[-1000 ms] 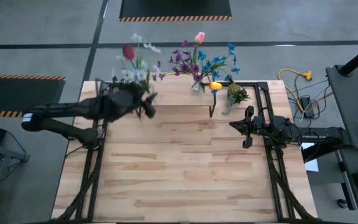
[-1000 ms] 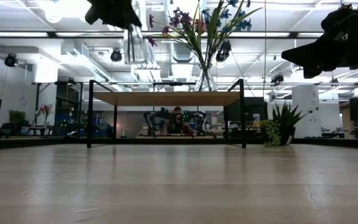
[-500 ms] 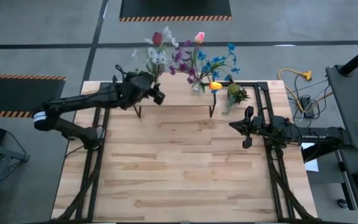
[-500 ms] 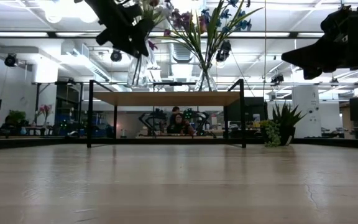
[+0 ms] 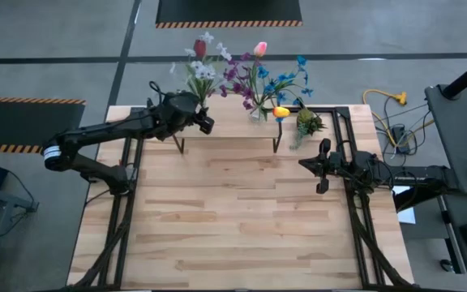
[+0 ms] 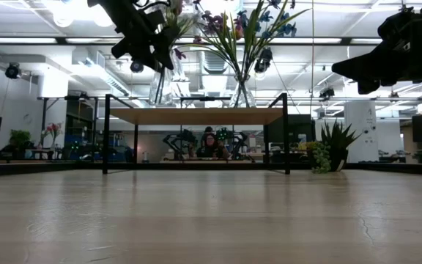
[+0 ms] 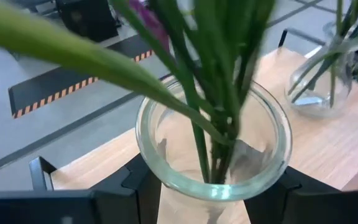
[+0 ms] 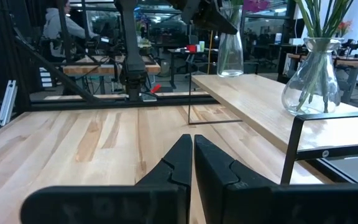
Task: Pick and place flowers into a vace then onto a shelf
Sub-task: Put the transparent vase with flowers on the shelf
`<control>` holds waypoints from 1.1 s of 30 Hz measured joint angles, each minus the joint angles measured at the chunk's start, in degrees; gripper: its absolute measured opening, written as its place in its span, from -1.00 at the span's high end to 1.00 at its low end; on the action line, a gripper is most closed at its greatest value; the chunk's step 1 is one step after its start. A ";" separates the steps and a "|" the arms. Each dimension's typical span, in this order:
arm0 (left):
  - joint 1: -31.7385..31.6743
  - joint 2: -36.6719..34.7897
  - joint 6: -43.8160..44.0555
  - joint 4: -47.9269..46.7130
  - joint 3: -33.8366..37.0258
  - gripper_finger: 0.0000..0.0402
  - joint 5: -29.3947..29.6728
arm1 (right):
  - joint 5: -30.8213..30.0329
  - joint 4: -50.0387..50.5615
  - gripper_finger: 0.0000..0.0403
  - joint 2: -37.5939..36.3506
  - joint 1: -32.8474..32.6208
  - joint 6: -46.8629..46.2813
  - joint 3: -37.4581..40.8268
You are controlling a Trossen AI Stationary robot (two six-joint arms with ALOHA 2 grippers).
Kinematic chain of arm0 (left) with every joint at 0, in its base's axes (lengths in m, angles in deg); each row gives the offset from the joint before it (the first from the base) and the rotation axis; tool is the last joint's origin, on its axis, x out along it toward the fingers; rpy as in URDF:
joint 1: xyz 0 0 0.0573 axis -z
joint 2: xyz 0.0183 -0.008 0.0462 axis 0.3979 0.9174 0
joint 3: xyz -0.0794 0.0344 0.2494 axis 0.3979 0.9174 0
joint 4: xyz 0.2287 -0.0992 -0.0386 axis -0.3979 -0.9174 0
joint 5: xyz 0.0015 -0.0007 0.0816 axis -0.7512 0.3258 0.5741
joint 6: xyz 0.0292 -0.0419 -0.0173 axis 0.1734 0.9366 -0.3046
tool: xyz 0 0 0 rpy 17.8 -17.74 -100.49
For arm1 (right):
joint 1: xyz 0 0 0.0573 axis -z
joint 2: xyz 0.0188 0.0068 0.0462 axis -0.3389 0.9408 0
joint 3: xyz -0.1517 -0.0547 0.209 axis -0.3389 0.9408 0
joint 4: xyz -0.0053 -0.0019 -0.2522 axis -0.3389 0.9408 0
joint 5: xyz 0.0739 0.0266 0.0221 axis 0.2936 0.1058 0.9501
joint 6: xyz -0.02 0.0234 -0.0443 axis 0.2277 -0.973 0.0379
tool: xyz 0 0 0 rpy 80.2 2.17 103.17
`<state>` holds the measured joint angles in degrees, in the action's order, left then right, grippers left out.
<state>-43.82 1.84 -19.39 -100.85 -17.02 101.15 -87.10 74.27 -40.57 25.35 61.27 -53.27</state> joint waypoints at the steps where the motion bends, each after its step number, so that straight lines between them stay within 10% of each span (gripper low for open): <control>1: -0.08 0.00 0.05 -0.13 0.13 0.23 0.00 | 0.00 0.00 0.96 0.00 0.00 0.00 0.00; 19: -4.14 0.07 2.81 0.72 2.42 0.23 -3.84 | 0.00 0.09 0.96 0.00 -0.01 0.01 0.00; 33: -4.12 -0.77 0.23 0.29 2.48 -0.45 -3.94 | -0.01 0.09 0.96 0.00 -0.02 0.01 0.00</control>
<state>-47.94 1.08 -19.16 -100.56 -14.54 97.20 -87.11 74.36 -40.57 25.33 61.28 -53.27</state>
